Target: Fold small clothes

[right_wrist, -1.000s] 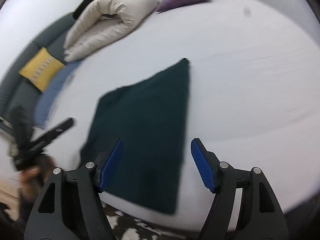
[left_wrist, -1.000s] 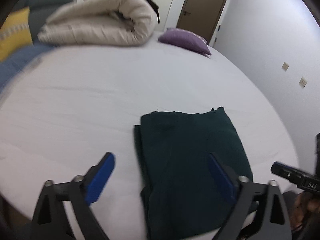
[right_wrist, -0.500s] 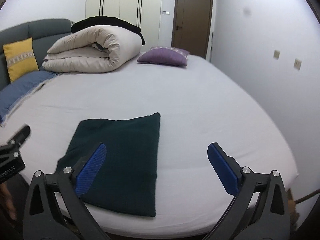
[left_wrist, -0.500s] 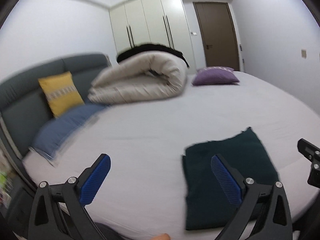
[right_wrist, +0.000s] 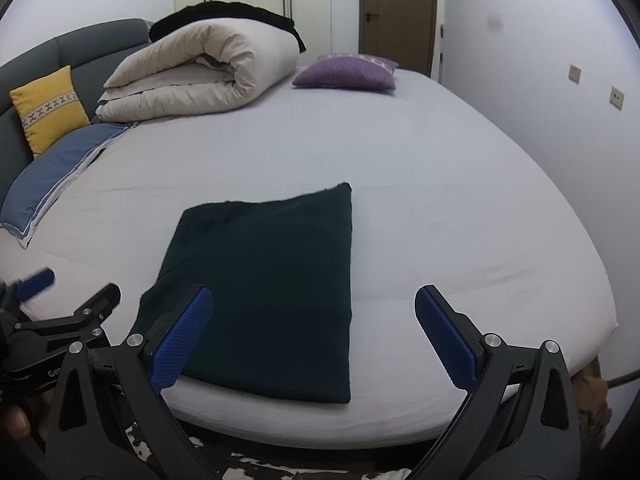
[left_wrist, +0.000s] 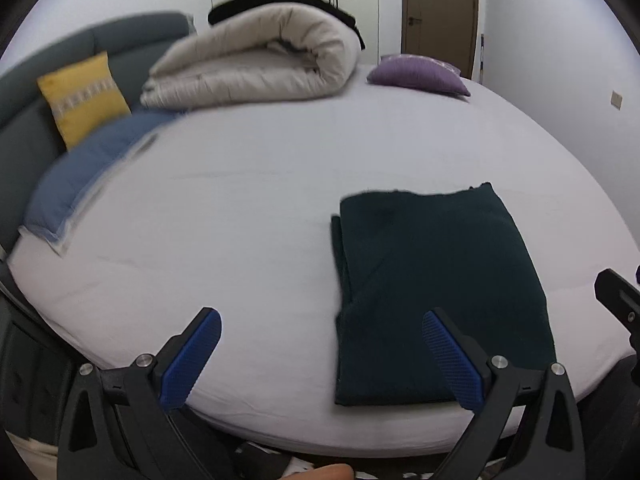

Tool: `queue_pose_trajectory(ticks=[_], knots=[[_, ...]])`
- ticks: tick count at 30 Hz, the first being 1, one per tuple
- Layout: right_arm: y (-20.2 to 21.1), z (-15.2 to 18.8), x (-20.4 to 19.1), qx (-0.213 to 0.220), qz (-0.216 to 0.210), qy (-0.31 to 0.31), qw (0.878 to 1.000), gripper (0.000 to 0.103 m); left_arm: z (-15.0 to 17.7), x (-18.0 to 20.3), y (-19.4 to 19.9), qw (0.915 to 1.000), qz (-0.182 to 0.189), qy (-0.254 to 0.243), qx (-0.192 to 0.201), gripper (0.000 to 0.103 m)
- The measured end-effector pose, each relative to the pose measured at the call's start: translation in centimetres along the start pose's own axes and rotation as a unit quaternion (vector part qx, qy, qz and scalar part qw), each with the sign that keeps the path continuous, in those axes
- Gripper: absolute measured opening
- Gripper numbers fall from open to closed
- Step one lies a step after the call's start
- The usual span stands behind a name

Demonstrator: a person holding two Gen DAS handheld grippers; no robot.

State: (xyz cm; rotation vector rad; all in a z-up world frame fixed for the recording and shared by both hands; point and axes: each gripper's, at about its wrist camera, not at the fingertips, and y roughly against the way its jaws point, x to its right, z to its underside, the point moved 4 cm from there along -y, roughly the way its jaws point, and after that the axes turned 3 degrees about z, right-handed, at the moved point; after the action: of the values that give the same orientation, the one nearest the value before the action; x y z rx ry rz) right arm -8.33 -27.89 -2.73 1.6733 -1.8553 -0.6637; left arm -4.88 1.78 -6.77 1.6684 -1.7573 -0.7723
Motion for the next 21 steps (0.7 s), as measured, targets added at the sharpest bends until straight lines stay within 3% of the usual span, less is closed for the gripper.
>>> queue_pose_trajectory(ticks=[3,8,21], knots=[[-1.2,0.5,0.1,-0.007,0.003,-0.003,1.000,0.103,0.8,0.2,-0.7,0.9997,0.020,-0.002,-0.011,0.103],[-3.4,1.3,0.0,-0.023,0.004,-0.004,1.000,0.103,1.6,0.7,-0.9,0.9996,0.024,-0.006,-0.013,0.103],[-5.7,2.0,0.1,-0.036,0.003,-0.004,0.999,0.103,1.1,-0.6,-0.5,0.9999,0.013,0.008,0.002,0.103]])
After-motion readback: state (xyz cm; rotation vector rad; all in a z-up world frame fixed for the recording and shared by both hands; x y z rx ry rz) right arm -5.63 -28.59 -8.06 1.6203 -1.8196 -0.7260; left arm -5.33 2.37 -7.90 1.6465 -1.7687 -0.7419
